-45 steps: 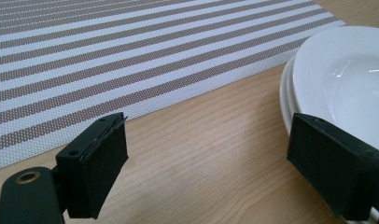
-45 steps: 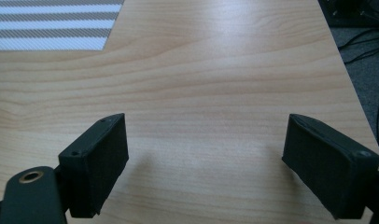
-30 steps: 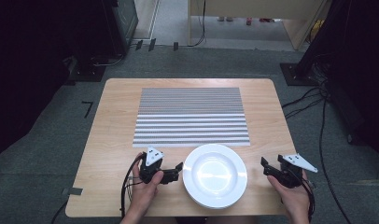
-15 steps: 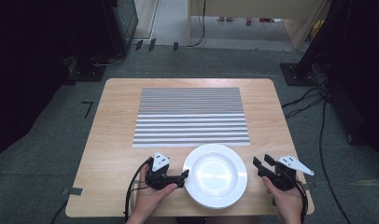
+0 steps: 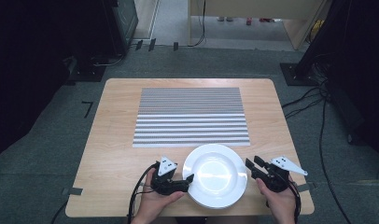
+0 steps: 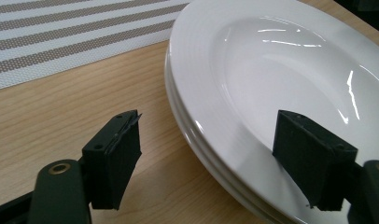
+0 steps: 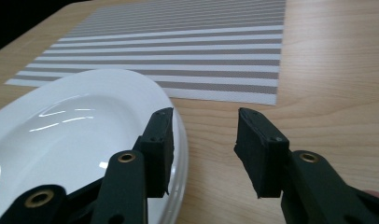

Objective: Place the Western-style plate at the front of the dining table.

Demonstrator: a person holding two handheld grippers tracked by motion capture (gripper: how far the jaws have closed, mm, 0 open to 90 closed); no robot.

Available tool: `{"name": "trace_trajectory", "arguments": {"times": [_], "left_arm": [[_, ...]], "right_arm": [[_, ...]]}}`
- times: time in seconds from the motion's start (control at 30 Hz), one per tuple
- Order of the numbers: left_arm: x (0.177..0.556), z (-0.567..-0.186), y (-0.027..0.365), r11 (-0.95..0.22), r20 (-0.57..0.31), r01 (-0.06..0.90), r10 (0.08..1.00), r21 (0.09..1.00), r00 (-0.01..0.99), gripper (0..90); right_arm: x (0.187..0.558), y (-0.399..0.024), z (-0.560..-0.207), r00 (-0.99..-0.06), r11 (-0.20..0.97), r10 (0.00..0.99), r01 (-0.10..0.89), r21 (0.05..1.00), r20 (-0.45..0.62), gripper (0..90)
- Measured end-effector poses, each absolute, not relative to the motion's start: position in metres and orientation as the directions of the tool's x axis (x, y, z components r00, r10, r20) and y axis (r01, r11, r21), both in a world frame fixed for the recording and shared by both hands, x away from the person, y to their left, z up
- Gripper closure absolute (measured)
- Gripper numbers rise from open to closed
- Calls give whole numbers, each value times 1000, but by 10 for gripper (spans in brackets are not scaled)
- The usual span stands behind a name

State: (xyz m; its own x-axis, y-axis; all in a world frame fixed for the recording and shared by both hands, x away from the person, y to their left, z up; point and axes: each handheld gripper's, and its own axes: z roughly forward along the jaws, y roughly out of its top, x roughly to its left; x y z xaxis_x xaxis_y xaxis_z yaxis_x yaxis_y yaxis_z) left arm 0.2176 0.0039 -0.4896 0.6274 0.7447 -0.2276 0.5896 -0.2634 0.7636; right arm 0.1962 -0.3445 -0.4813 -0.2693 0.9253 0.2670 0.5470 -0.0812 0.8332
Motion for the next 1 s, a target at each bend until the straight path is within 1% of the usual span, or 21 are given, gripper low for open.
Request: {"name": "trace_trajectory", "arguments": {"times": [0.07,0.13,0.17,0.23,0.37,0.47,0.5,0.53,0.6,0.63,0.73,0.83,1.0], "left_arm": [[216,-490,2,-270,-227,586,739,764,635,255],[215,-490,1,-271,-229,586,735,764,638,297],[214,-491,0,-274,-233,582,726,766,648,325],[213,-491,-1,-277,-235,579,718,767,655,355],[212,-492,-2,-272,-249,587,714,763,654,365],[212,-493,-2,-266,-258,593,714,760,651,370],[212,-493,-1,-262,-263,595,713,760,650,373],[212,-493,-1,-262,-263,595,713,760,650,375],[211,-493,-1,-258,-265,596,714,761,648,379],[211,-492,-1,-258,-266,595,714,761,648,380],[211,-492,0,-256,-268,595,712,762,649,384],[212,-492,0,-254,-270,596,711,762,649,387],[212,-492,1,-252,-274,597,710,761,648,392]], "right_arm": [[196,-343,-481,-275,-81,923,546,834,269,607],[195,-343,-481,-277,-82,921,548,833,274,612],[195,-340,-482,-280,-71,923,552,831,265,640],[196,-337,-483,-268,-56,932,556,829,243,644],[195,-334,-483,-288,-63,920,560,826,265,674],[195,-333,-483,-301,-62,913,563,824,274,678],[194,-333,-484,-304,-70,908,570,819,289,711],[194,-334,-484,-295,-75,909,578,812,294,720],[194,-335,-486,-276,-115,902,588,801,332,751],[194,-336,-486,-275,-146,887,594,791,371,761],[194,-336,-486,-282,-175,869,593,786,407,778],[194,-337,-487,-254,-185,877,604,775,408,779],[195,-337,-490,-239,-188,880,616,765,410,768]]}}
